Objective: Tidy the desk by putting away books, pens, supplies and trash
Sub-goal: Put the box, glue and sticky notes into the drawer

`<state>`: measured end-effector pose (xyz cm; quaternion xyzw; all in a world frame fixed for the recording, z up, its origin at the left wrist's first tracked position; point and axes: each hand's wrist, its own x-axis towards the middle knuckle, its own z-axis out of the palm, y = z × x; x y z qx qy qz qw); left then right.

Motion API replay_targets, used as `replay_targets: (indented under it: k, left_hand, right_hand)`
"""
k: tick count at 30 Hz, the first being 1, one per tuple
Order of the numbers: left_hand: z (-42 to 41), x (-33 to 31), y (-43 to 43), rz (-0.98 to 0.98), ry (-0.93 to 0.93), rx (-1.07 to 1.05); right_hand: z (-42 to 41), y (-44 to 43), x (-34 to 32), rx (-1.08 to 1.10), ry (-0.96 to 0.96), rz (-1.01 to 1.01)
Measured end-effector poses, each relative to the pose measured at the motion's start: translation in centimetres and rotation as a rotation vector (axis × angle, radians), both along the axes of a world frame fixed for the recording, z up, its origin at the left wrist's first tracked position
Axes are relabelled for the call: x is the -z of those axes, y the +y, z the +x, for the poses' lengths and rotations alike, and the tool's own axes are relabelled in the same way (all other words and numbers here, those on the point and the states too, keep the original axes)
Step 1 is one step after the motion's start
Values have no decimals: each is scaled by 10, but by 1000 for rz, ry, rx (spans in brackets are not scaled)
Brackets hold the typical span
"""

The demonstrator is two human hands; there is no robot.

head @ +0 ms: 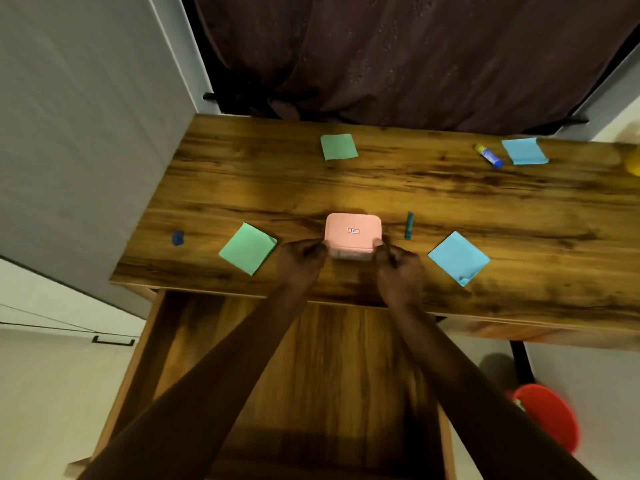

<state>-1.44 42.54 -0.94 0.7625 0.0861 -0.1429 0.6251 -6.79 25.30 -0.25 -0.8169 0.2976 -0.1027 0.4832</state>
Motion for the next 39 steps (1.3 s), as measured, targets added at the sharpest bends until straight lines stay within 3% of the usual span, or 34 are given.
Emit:
replay_targets:
  k: [7,11,16,24,39]
  left_hand:
    - [-74,-46,88,-215,-76,-109]
    - [-115,-47,151,-114,-87,-91]
    - [-149,-13,209,87,50,-197]
    - [-119,64,246,136,132,-189]
    - [-75,90,246,166,164,-104]
  right_hand:
    - [-60,80,-14,-141,-83,116]
    - [-95,141,-4,-155,11,104]
    - [-116,203,27,-243,99,132]
    - [-86,249,80,-180,247,224]
    - [-54,255,97,-104,258,222]
